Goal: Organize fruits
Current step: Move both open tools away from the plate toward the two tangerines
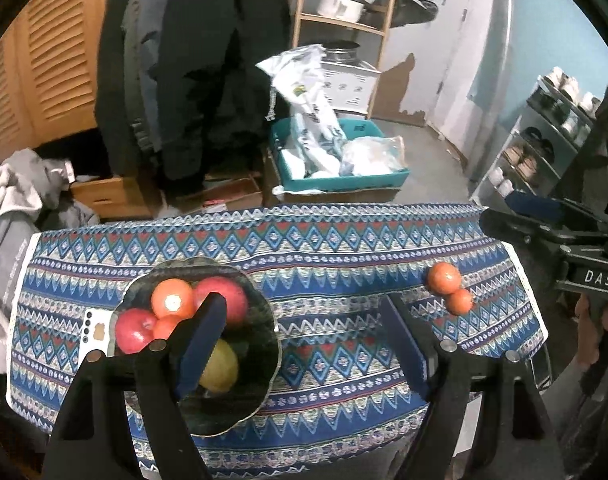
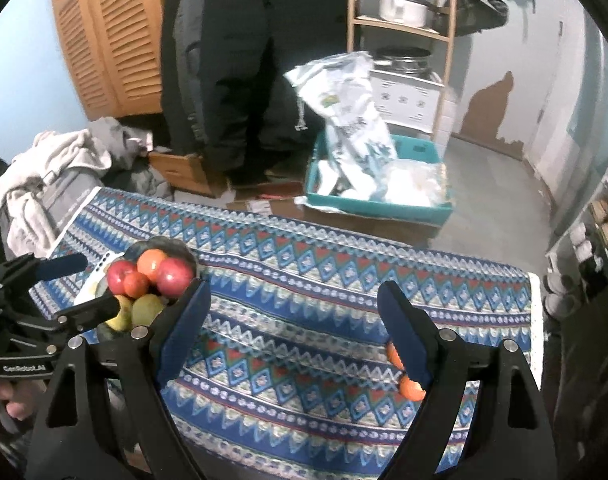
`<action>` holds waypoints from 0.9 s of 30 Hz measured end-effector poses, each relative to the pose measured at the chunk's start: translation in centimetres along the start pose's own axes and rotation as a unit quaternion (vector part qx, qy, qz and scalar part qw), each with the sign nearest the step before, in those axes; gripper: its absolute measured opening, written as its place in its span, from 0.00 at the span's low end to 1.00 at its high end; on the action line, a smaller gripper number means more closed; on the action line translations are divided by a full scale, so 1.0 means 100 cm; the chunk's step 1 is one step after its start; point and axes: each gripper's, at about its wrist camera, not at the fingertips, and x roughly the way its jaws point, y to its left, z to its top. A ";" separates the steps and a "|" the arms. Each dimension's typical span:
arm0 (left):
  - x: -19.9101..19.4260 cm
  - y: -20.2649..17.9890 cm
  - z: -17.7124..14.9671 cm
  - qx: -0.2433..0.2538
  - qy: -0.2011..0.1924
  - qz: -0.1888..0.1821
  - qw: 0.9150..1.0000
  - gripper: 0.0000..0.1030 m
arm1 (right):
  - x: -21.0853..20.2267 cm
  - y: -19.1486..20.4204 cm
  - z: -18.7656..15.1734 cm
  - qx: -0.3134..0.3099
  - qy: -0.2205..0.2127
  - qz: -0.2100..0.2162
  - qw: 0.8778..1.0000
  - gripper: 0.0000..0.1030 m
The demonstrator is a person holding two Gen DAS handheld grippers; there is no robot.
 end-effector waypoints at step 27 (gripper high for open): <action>0.051 -0.097 0.004 0.092 0.032 -0.015 0.995 0.84 | -0.011 -0.109 -0.055 0.075 0.022 -0.058 0.995 0.83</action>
